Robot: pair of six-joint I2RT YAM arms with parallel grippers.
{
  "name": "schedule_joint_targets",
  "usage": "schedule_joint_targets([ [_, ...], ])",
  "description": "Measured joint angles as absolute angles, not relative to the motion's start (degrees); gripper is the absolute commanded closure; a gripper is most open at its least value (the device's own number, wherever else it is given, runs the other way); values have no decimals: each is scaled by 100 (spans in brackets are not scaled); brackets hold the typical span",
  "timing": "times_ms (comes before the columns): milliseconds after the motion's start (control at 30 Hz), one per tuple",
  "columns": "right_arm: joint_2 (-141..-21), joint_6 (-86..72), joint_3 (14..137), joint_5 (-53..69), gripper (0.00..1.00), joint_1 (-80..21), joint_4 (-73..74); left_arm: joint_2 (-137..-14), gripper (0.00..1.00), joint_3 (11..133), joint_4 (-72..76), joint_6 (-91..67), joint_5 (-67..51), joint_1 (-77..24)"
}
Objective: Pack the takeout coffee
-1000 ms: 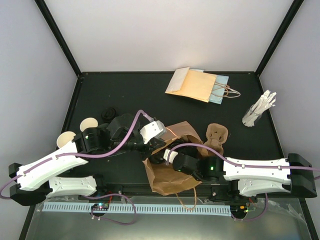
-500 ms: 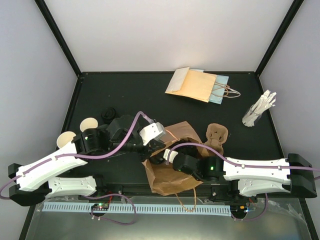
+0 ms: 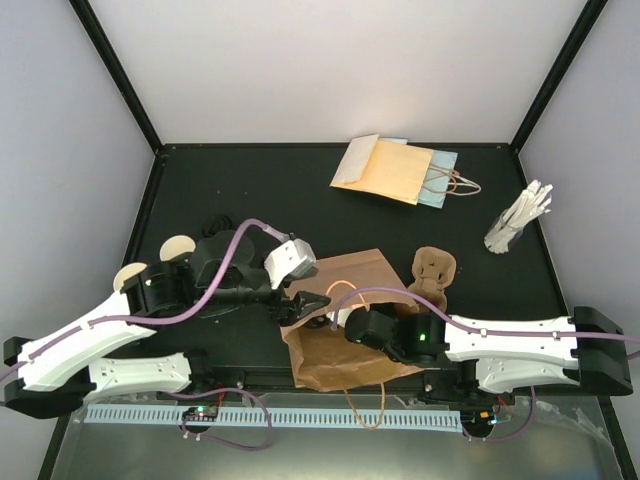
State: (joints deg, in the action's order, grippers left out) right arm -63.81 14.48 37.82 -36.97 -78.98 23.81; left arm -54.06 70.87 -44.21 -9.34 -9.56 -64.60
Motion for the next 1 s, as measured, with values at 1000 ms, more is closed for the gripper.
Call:
schedule_joint_targets([
  [1000,-6298,1496,3669,-3691,59,-7898,2285,-8265,1,8549,-5245,-1100,-1313,-1824],
])
